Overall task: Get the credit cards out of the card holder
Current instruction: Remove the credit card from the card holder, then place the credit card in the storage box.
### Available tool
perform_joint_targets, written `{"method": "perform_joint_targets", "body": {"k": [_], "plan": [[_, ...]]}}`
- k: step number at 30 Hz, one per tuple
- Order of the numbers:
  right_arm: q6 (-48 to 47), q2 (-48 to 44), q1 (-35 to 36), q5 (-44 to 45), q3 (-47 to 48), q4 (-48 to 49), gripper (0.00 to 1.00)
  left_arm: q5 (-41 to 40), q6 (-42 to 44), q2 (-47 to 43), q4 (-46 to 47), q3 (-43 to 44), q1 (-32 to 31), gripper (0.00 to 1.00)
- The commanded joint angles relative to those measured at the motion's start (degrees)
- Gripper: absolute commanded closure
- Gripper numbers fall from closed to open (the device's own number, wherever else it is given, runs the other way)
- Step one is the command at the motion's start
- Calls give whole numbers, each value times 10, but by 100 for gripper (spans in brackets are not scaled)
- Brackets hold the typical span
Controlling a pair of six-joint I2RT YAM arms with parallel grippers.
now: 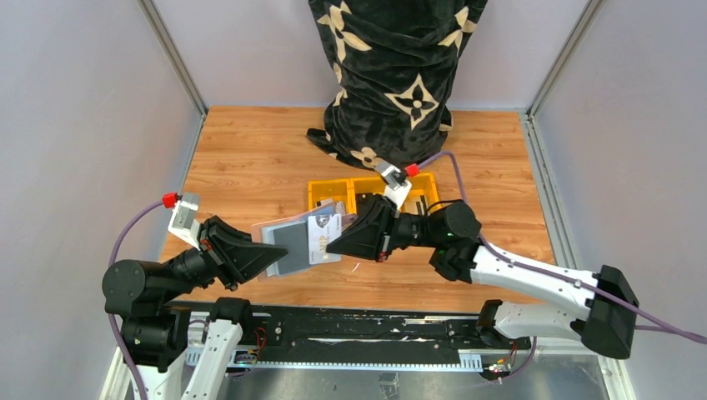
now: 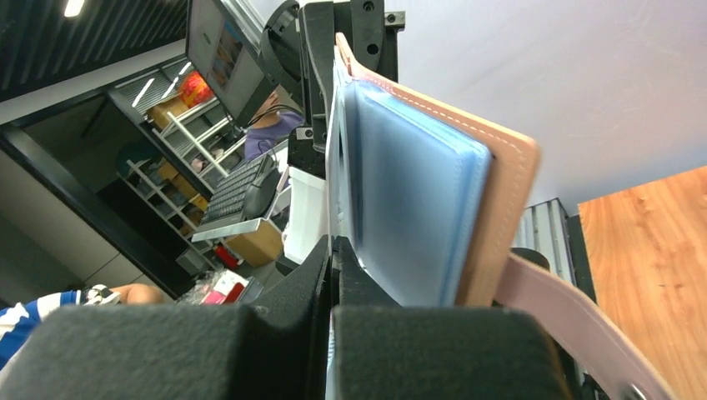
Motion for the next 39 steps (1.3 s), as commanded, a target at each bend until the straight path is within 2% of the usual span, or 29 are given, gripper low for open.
{"method": "perform_joint_targets", "body": {"k": [1, 5, 8, 12, 15, 17, 22, 32, 35, 39], "plan": [[-33, -71, -31, -3, -19, -57, 100, -13, 45, 0, -20, 24, -2, 100], [-80, -132, -79, 6, -21, -185, 100, -16, 72, 4, -31, 32, -2, 100], [-99, -171, -142, 15, -14, -315, 100, -14, 91, 5, -41, 35, -2, 100], [-105, -194, -239, 3, -12, -423, 100, -2, 119, 4, -52, 33, -2, 100], [-118, -175, -277, 9, -13, -463, 100, 3, 137, 8, -64, 33, -2, 100], [-137, -140, -277, 22, -6, -492, 100, 10, 141, 12, -64, 34, -2, 100], [-155, -1, -244, 51, 23, -469, 100, 30, 149, 13, -64, 35, -2, 100], [-185, 345, -171, 134, 250, -544, 100, 60, 177, 7, -84, 42, -2, 100], [-181, 417, -157, 155, 306, -582, 100, 71, 198, 11, -100, 42, -2, 100], [-149, 461, -155, 167, 306, -548, 100, 91, 251, 24, -144, 48, -2, 100]]}}
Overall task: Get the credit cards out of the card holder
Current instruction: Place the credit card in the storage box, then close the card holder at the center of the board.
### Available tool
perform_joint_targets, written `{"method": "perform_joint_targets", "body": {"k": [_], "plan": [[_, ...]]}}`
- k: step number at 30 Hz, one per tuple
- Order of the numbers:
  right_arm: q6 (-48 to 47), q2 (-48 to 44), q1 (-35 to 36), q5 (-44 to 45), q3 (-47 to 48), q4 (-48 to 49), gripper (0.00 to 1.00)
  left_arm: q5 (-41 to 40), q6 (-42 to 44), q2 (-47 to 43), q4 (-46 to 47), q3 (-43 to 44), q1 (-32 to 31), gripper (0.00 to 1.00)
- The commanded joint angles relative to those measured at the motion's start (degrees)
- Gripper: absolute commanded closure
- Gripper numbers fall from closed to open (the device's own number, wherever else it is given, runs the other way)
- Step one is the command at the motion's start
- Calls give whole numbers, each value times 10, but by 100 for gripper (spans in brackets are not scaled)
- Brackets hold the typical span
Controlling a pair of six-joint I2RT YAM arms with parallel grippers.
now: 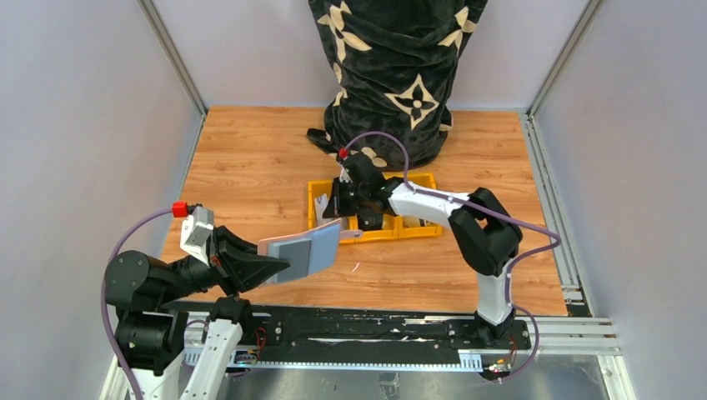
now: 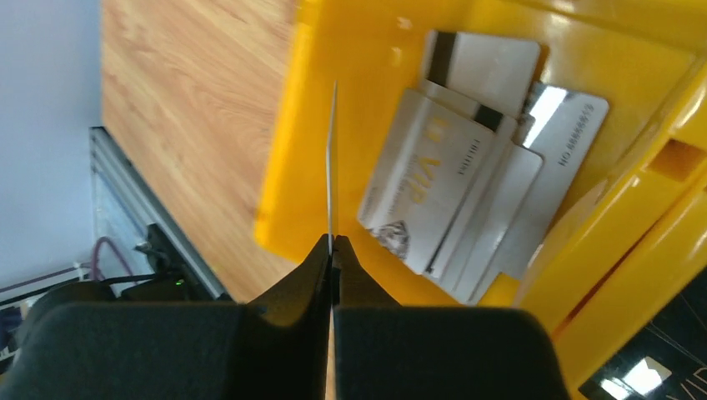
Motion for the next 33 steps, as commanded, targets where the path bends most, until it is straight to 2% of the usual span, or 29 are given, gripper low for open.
{"method": "perform_joint_targets", "body": {"k": [1, 3, 6, 10, 13, 17, 23, 27, 29, 33], "plan": [[23, 34, 8, 34, 6, -7, 100, 35, 62, 17, -42, 15, -2, 100], [26, 47, 9, 26, 11, -4, 100, 43, 77, 23, -50, 12, -2, 100], [18, 51, 12, 22, 20, -4, 92, 46, 98, 31, -65, 7, -2, 100], [0, 27, 12, 32, 20, -15, 70, 53, 121, 40, -79, -1, -2, 100], [-3, -7, 12, 45, 12, -14, 57, 55, 137, 44, -85, -9, -2, 100], [-19, -68, 16, 49, 14, -16, 41, 52, 205, 72, -145, -8, -2, 100], [-56, -176, 18, 63, 4, -42, 34, 0, 312, 135, -233, -4, -5, 100], [-67, -255, 9, 112, -54, -44, 30, -96, 425, 200, -314, 1, -23, 100], [-66, -294, -2, 128, -91, -40, 29, -164, 431, 233, -324, -3, -31, 100], [-53, -369, -50, 130, -163, -47, 28, -177, 440, 310, -324, 3, -31, 100]]}}
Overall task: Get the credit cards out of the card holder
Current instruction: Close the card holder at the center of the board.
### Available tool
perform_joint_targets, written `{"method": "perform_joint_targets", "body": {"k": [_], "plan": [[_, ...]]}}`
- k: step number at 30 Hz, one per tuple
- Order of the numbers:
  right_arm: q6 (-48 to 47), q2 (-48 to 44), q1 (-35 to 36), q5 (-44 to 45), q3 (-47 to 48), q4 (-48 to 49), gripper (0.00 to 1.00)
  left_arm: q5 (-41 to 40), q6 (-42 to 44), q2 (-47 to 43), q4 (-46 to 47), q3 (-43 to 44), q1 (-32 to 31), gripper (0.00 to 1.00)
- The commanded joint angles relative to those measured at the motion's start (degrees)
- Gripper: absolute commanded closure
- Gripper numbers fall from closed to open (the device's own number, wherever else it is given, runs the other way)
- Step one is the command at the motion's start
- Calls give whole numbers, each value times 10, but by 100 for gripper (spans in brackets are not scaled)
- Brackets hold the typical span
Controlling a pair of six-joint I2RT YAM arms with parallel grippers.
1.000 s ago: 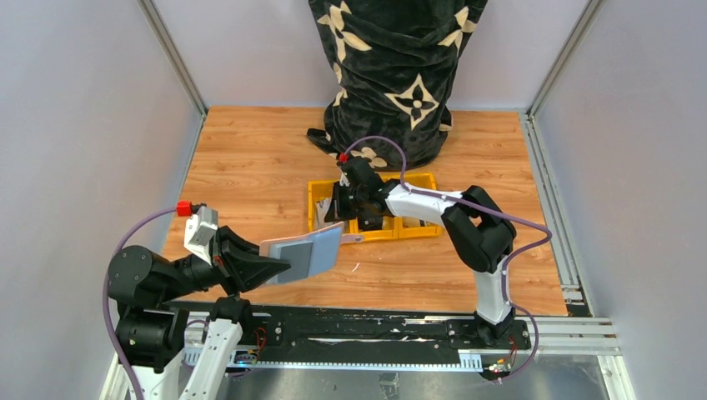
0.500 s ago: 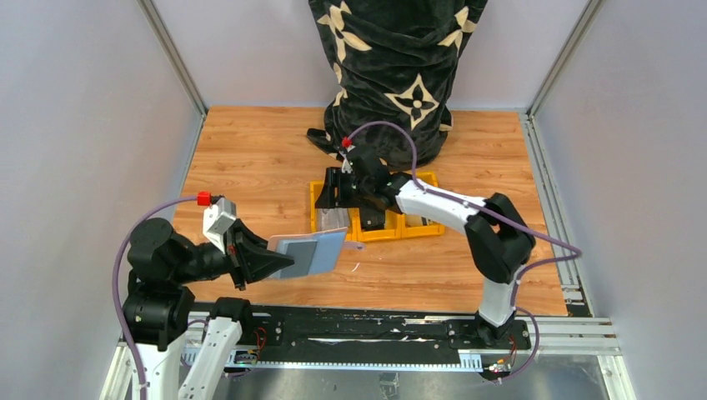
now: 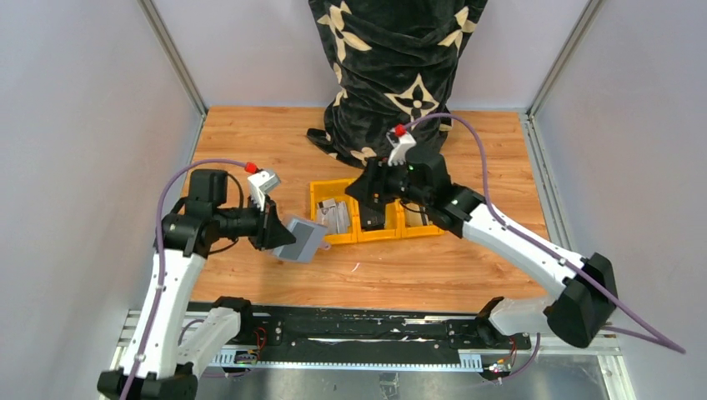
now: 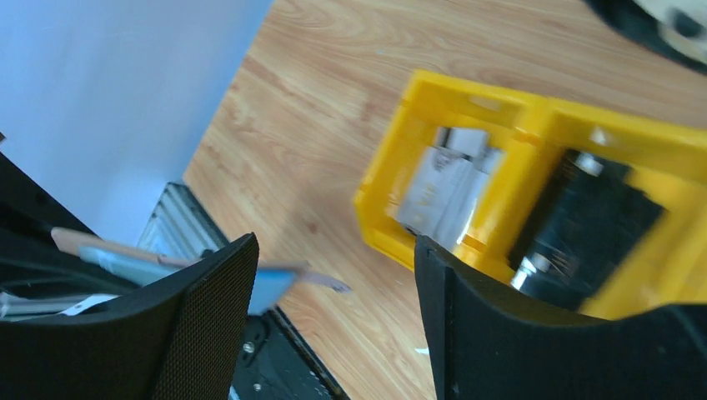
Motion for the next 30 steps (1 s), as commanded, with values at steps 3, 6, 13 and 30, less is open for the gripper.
{"method": "perform_joint_targets", "body": {"k": [3, 6, 13, 30], "plan": [[4, -96, -74, 28, -102, -49, 27, -65, 52, 102, -20, 28, -5, 100], [9, -137, -96, 30, -132, -62, 26, -85, 95, 147, -13, 59, -6, 100], [19, -187, -135, 31, -182, -83, 25, -164, 172, 228, 16, 44, -6, 100], [8, -232, -208, 19, -213, -125, 24, -433, 254, 268, 332, -102, -8, 100]]}}
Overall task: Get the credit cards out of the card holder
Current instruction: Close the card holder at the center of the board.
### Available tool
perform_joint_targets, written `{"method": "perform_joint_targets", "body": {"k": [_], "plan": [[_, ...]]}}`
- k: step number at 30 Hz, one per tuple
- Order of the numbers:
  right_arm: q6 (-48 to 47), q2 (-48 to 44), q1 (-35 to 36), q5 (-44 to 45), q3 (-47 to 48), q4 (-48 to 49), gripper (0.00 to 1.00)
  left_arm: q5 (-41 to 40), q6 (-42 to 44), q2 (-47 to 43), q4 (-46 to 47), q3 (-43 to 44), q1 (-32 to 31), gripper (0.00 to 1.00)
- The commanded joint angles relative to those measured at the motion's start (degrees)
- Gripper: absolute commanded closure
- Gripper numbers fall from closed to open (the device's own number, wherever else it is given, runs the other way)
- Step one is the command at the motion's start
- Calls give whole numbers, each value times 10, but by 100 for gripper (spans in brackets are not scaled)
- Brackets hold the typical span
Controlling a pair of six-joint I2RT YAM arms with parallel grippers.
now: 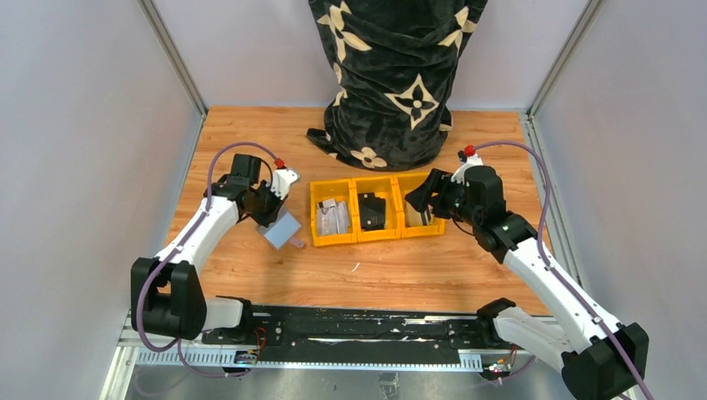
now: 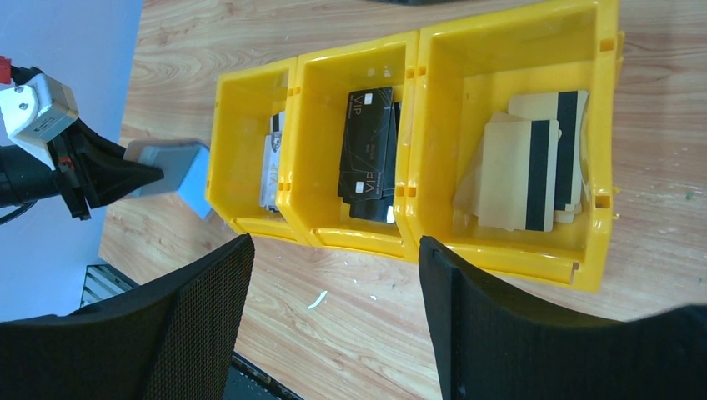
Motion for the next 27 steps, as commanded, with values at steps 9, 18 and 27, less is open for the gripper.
{"method": "perform_joint_targets", "body": {"k": [9, 18, 27], "plan": [[5, 7, -13, -15, -10, -21, 24, -188, 54, -36, 266, -163, -104, 69], [-4, -2, -13, -18, -7, -44, 23, -69, -14, -117, 173, -176, -107, 44], [-10, -17, -15, -13, -4, -66, 22, 13, 28, -140, 130, -182, -111, 50]]}}
